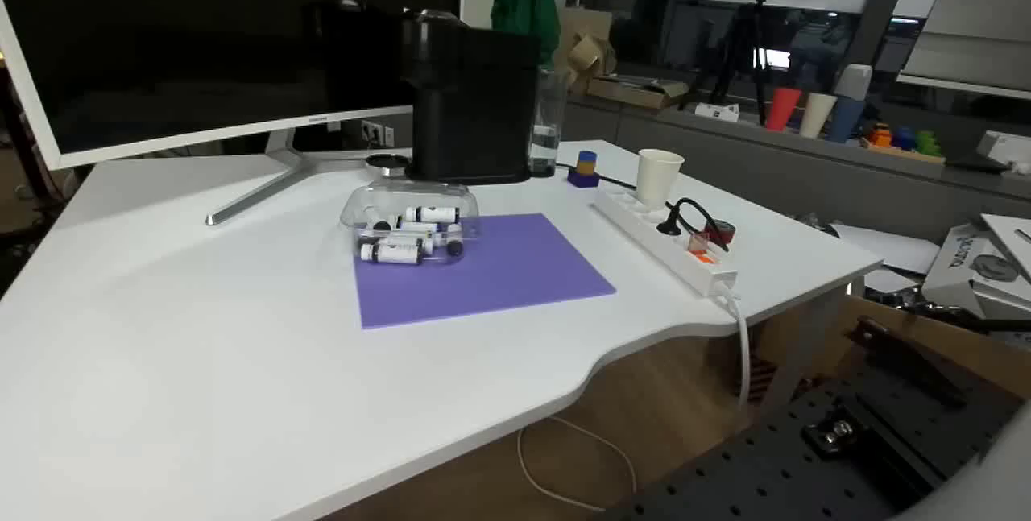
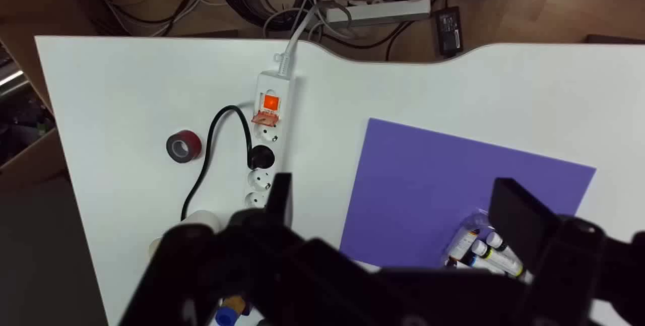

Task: Turn off the switch on the adapter

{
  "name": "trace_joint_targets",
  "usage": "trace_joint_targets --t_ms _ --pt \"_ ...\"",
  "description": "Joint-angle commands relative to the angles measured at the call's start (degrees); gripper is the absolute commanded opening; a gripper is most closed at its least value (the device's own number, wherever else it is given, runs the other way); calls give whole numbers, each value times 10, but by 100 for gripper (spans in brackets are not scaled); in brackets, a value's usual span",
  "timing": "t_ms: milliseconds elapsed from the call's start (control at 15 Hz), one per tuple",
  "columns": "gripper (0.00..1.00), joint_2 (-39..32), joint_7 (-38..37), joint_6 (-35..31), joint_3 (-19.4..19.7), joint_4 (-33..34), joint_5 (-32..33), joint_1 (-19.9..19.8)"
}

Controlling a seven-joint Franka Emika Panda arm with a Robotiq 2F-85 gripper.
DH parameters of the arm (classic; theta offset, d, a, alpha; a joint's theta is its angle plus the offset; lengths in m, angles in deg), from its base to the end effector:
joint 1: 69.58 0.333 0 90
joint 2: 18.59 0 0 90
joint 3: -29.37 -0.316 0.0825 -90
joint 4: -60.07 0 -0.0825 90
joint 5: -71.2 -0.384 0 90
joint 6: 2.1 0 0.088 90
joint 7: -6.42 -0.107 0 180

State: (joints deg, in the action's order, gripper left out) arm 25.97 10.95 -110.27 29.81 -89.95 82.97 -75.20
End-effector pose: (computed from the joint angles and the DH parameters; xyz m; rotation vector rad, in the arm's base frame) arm 0.3192 -0.0493 0.4919 2.9461 0.0516 0.0438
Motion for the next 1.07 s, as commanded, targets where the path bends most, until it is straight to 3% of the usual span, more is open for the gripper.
trace_joint_targets --t_ms 0,667,1000 --pt "100 0 -5 3 7 1 5 9" --pt "100 -3 -4 3 7 1 5 9" --pt "100 -18 -16 -67 21 -24 26 -11"
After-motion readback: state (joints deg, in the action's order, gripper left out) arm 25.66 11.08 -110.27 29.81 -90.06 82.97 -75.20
